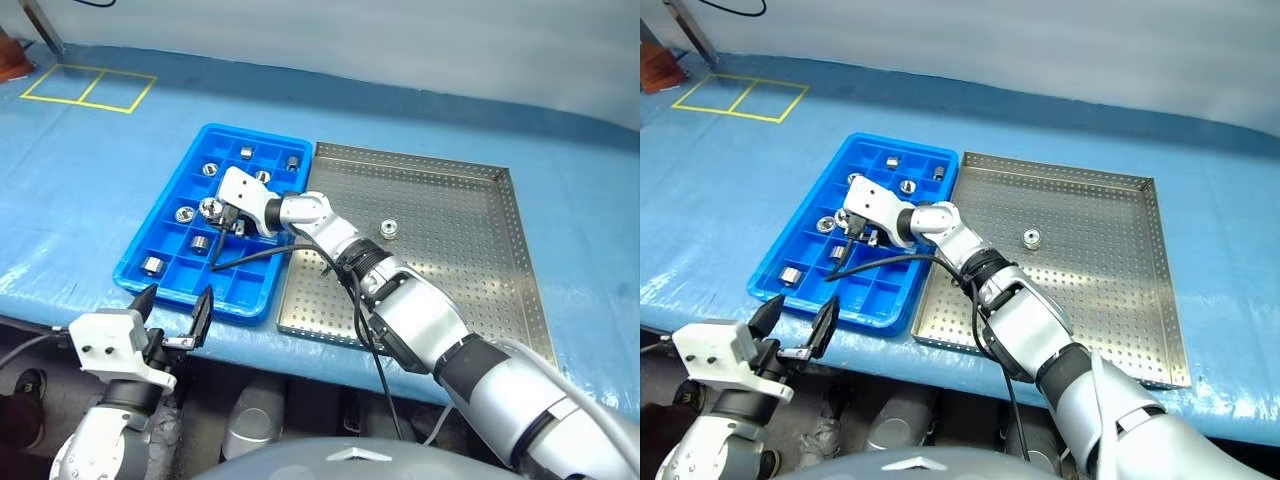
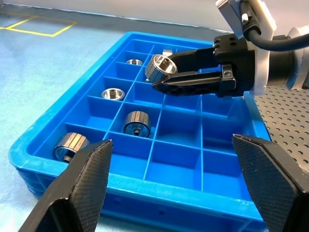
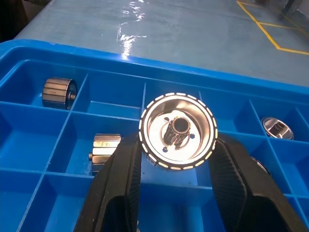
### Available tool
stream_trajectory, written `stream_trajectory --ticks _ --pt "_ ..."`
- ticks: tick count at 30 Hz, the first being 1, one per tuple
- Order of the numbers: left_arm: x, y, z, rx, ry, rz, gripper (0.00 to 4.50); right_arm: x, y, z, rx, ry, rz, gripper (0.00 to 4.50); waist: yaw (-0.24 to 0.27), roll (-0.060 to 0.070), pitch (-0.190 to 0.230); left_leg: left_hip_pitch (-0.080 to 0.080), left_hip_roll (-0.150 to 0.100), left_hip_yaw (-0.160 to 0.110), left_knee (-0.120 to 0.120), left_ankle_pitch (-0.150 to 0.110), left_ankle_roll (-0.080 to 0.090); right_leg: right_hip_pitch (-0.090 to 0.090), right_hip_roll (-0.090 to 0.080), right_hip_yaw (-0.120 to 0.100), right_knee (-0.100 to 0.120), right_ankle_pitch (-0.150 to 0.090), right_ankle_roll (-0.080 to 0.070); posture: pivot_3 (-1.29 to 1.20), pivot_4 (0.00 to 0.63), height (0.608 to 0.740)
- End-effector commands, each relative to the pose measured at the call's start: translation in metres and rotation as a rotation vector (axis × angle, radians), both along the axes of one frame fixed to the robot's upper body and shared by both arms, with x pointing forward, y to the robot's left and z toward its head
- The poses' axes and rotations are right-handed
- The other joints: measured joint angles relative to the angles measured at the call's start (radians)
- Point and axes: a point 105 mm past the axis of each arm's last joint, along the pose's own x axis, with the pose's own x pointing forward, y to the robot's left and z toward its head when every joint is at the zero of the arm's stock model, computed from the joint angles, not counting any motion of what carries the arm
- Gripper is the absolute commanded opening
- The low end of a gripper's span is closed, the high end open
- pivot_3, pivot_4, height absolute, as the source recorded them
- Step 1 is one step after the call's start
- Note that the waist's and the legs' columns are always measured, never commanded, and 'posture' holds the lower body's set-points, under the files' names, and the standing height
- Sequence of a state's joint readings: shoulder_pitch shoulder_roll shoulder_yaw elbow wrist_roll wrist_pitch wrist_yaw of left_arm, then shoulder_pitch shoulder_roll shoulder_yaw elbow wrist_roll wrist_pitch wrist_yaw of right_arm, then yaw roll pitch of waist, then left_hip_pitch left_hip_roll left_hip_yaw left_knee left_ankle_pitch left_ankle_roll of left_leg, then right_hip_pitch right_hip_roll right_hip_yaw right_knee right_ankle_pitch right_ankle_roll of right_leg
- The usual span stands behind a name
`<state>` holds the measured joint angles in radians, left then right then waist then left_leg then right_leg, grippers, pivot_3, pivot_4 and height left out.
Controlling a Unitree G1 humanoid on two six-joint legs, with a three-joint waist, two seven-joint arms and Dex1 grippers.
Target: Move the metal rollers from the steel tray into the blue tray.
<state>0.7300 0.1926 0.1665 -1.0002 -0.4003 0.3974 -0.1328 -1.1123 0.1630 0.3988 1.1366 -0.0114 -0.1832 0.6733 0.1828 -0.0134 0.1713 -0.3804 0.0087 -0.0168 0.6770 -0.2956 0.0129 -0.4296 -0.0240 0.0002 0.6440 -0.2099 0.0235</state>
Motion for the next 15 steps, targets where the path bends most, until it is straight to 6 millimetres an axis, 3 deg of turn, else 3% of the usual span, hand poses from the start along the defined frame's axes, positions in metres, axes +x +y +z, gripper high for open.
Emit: stream_trajectory --ticks 1,11,15 --pt "0.0 -0.002 0.007 0.006 -0.024 -0.016 4.33 -0.031 0.037 0.002 0.088 0.048 0.082 1.67 -0.005 0.0 0.0 0.0 0.0 0.0 0.0 0.0 0.0 0.0 0.0 0.0 0.0 0.0 0.0 0.44 0.15 0.74" --pt "0.005 -0.002 0.008 0.013 -0.027 -0.044 4.33 -0.025 0.02 -0.016 0.062 0.091 0.042 1.67 -0.038 0.0 0.0 0.0 0.0 -0.002 0.0 0.001 -0.002 0.001 0.0 -0.001 0.001 0.0 0.0 0.4 0.15 0.74" --pt "0.007 -0.003 0.008 0.012 -0.026 -0.054 4.33 -0.025 0.021 -0.012 0.081 0.07 0.039 1.67 -0.049 0.0 0.0 0.0 0.0 -0.003 0.0 0.002 -0.003 0.001 0.0 -0.002 0.001 0.001 0.0 0.39 0.15 0.74"
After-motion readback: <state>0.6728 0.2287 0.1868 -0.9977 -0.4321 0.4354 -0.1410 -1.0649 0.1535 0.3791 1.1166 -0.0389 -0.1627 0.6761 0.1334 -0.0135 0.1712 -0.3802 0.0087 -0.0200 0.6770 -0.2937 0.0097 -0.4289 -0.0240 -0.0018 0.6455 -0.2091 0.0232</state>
